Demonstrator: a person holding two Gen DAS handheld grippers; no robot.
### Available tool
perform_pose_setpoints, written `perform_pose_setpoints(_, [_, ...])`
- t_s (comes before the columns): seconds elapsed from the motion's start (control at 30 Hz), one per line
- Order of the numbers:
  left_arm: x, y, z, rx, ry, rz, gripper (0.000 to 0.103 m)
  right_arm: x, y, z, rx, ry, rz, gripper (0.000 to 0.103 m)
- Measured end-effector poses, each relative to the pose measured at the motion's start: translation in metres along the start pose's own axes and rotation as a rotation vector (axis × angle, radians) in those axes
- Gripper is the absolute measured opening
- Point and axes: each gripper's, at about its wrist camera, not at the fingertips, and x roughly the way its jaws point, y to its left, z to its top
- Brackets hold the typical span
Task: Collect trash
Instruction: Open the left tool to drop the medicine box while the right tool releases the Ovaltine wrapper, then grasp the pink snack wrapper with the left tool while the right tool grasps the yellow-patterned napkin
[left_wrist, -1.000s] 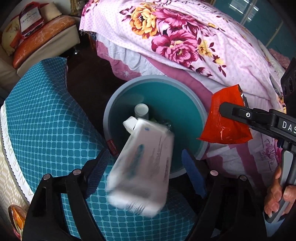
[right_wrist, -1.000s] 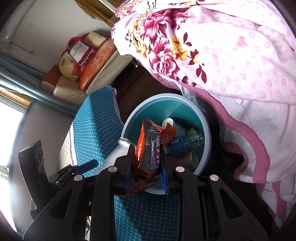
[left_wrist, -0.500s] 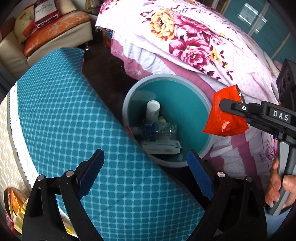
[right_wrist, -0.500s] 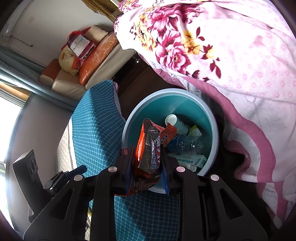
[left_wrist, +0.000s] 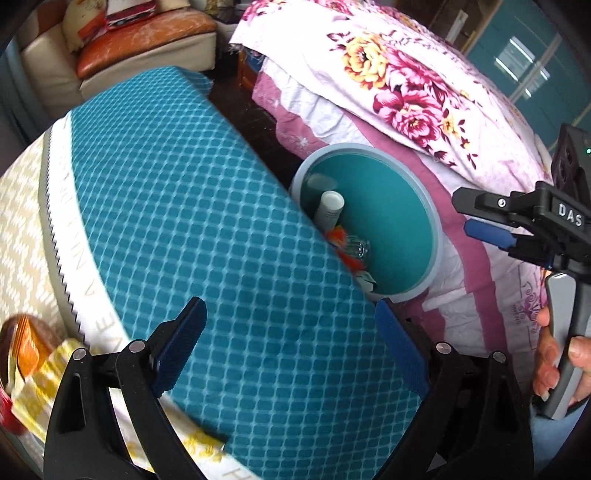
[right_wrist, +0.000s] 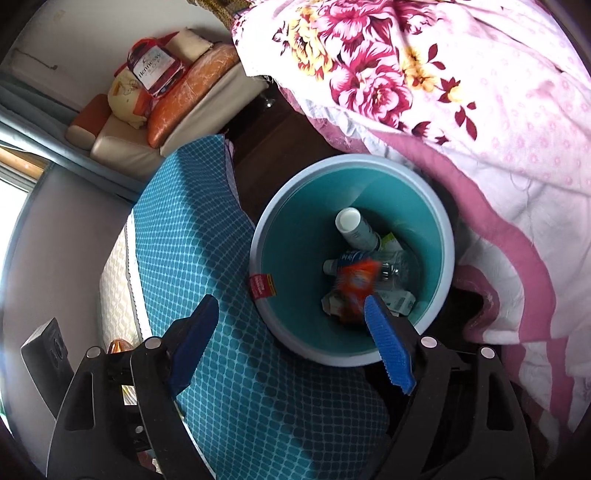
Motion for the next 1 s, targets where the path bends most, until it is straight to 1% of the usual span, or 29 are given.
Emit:
perform_pose_setpoints(0.13, [-0.014, 0.013, -0.015, -0.021, -0.015, -0.01, 0.093, -0.001, 0.015, -0.009, -0.018, 0.004, -0.012, 0.084])
perform_pose_setpoints(0.37, [-0.043, 0.039, -0.039, -0.042, -0.048, 0.0, 0.093, 0.001, 0.053, -0.029, -0.091, 0.028, -0.009, 0.084])
perform_pose_setpoints(0.57, [-0.072, 0.071, -0.063, -0.089, -0.092, 0.009, 0.093, 0.007, 0.089, -0.046, -0.173, 0.062, -0.008, 0.084])
perform_pose_setpoints(0.7, [-0.091, 0.1, -0.085, -0.14, -0.119, 0.032, 0.093, 0.014, 0.115, -0.062, -0.231, 0.088, 0.0, 0.084])
perform_pose_setpoints(0.77, [-0.099, 0.114, -0.095, -0.173, -0.136, 0.048, 0.093, 0.022, 0.129, -0.072, -0.258, 0.116, 0.014, 0.084])
perform_pose_setpoints(0.83, [-0.111, 0.132, -0.111, -0.215, -0.166, 0.079, 0.093, 0.03, 0.142, -0.081, -0.283, 0.149, 0.035, 0.084])
perform_pose_setpoints(1.0, [-0.13, 0.17, -0.148, -0.313, -0.207, 0.127, 0.093, 0.057, 0.182, -0.109, -0.391, 0.227, 0.053, 0.084])
